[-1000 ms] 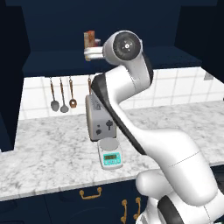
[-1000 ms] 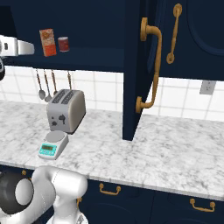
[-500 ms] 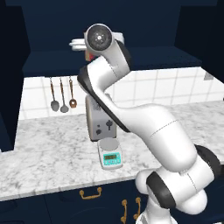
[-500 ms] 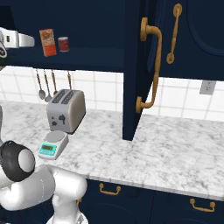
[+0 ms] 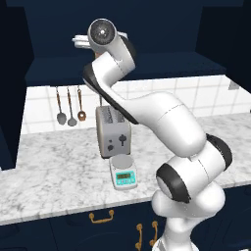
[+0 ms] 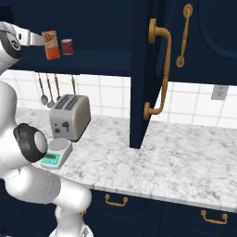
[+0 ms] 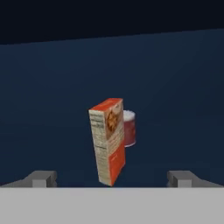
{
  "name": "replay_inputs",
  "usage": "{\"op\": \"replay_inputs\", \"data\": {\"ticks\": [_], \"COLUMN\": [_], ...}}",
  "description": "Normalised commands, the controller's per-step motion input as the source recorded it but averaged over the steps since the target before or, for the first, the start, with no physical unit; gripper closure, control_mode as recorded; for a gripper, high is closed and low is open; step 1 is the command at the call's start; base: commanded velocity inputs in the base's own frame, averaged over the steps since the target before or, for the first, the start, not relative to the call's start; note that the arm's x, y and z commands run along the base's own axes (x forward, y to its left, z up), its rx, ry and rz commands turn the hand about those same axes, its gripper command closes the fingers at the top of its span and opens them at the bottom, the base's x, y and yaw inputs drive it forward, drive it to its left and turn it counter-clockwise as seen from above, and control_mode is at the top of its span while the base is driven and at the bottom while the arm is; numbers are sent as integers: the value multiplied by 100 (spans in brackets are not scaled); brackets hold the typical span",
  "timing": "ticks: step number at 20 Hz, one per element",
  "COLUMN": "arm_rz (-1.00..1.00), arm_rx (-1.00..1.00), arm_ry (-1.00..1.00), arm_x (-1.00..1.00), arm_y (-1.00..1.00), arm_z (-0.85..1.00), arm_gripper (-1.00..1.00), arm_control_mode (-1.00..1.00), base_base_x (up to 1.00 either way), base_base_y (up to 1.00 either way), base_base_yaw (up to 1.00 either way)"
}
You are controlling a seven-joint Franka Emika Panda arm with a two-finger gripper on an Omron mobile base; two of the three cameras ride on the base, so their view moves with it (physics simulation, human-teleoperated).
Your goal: Pick the boxed food and place it on the digital scale for weighing, and close the cabinet.
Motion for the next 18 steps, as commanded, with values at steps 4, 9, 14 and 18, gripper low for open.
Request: {"op": "replay_inputs", "data": {"ticks": [4,9,14,18], "arm_rz": [0,-1,-1,-1], "arm_rx": [1,0,0,0], "arm_ry": [0,0,0,0], "arm_x": [69,46,48,49], "arm_y": [0,0,6,4], "arm_z": [0,-1,-12,-19], "arm_gripper": [-100,-100,-100,-100], "arm_control_mode": [-100,-100,-100,-100], "base_base_x": [0,0,0,0], "base_base_y": [0,0,0,0], "base_base_yaw": [0,0,0,0]}}
